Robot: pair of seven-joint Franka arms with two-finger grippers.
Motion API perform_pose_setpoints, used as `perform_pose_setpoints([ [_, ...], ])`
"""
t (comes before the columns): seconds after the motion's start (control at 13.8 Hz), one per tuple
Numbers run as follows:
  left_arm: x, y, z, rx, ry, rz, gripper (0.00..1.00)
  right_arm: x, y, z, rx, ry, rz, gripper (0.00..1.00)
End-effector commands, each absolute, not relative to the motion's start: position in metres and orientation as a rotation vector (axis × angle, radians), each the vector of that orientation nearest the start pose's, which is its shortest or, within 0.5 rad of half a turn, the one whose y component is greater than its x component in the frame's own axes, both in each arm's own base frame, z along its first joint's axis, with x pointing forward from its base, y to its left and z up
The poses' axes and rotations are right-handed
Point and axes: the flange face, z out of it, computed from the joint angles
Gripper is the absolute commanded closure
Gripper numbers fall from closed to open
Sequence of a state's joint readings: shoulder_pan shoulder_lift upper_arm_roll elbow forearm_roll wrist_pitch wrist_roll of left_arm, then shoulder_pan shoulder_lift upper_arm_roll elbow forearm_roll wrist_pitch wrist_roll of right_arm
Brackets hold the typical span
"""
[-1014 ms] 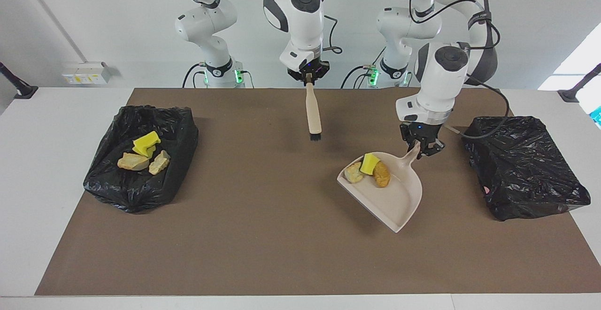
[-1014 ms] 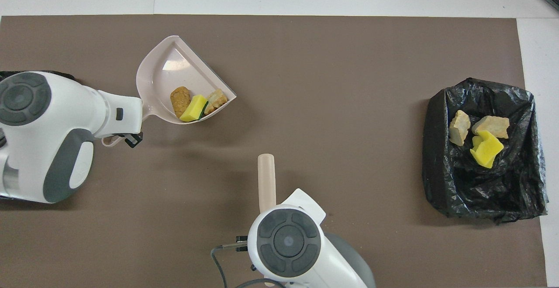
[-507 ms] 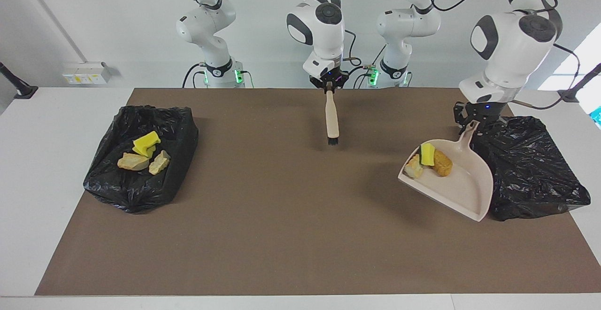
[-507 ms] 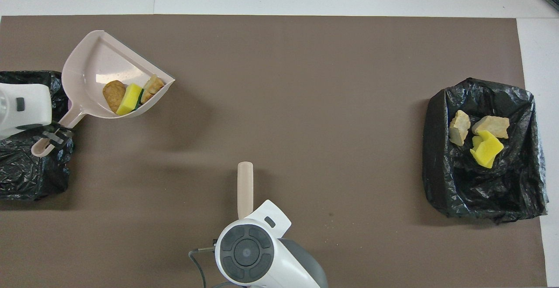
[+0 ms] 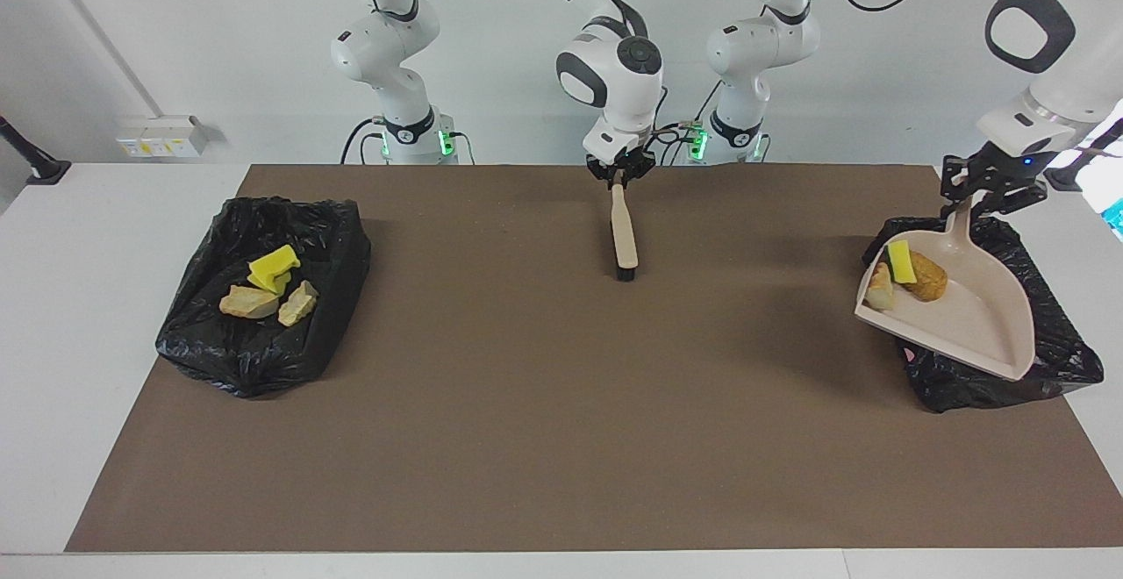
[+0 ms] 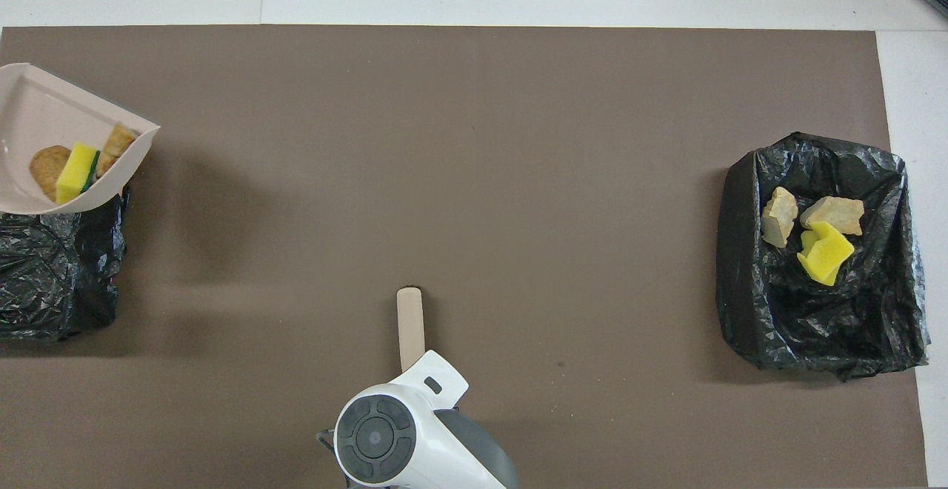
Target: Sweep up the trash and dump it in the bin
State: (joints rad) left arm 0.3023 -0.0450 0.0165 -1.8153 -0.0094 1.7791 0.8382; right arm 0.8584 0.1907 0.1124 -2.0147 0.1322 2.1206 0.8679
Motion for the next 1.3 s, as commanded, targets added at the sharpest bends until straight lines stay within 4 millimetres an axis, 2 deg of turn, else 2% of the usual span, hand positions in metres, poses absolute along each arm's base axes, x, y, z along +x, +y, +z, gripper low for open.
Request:
perform_pose_setpoints([
  [0.0, 0.5, 0.236, 0.564, -3.049, 0.815, -0.061, 1.0, 0.325, 0.482, 0.369, -3.132, -0.027, 0.209, 0.0],
  [0.07, 0.49, 0.265, 0.571, -3.044, 0.813, -0.08, 1.0, 0.328, 0.481, 0.375, -3.147, -0.03, 0.218, 0.0],
  [0.14, 0.489, 0.285, 0.574, -3.025, 0.894, -0.084, 1.0, 0.332, 0.48, 0.383, -3.162, -0.033, 0.231, 0.0],
  [0.36, 0.481, 0.36, 0.563, -2.974, 1.054, -0.047, 1.0, 0.354, 0.467, 0.423, -3.171, -0.03, 0.25, 0.0],
  [0.51, 0.479, 0.386, 0.562, -2.881, 1.179, 0.011, 1.0, 0.372, 0.444, 0.459, -3.161, -0.075, 0.245, 0.0],
  [0.8, 0.488, 0.395, 0.566, -2.671, 1.37, 0.145, 1.0, 0.409, 0.392, 0.525, -3.144, -0.236, 0.276, 0.0],
  [0.87, 0.493, 0.392, 0.567, -2.609, 1.391, 0.225, 1.0, 0.418, 0.381, 0.539, -3.137, -0.267, 0.281, 0.0],
  [1.01, 0.522, 0.356, 0.566, -2.439, 1.487, 0.4, 1.0, 0.445, 0.342, 0.57, -3.106, -0.348, 0.266, 0.0],
  [1.23, 0.549, 0.341, 0.534, -2.291, 1.567, 0.619, 1.0, 0.476, 0.274, 0.605, -3.062, -0.44, 0.193, 0.0],
])
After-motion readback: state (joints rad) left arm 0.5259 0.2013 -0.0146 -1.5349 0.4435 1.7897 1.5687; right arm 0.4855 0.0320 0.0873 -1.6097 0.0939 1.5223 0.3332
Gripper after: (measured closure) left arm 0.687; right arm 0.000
